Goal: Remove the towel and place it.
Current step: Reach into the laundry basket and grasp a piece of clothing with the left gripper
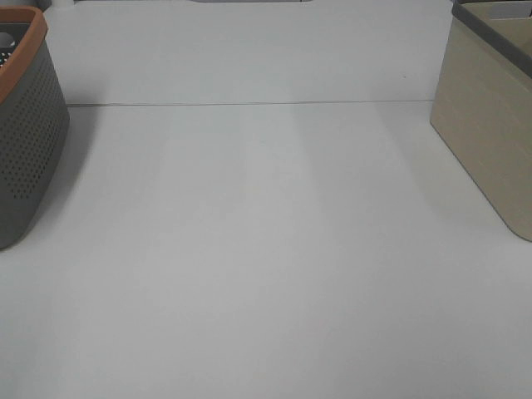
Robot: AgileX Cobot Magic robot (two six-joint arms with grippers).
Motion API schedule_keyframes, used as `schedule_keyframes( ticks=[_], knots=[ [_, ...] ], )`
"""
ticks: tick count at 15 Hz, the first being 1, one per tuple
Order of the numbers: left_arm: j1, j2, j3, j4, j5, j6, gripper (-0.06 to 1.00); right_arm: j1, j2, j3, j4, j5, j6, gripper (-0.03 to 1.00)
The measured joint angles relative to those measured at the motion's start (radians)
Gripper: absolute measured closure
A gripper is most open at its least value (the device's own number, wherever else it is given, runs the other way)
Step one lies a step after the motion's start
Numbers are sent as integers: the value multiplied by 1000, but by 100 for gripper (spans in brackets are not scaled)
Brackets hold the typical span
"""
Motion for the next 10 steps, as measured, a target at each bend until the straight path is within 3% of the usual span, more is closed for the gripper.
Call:
schedule_keyframes(
  ticks=[10],
  knots=[
    [0, 0, 0, 0, 0, 0, 17, 0, 0, 0, 0, 0, 1, 20]
  ],
)
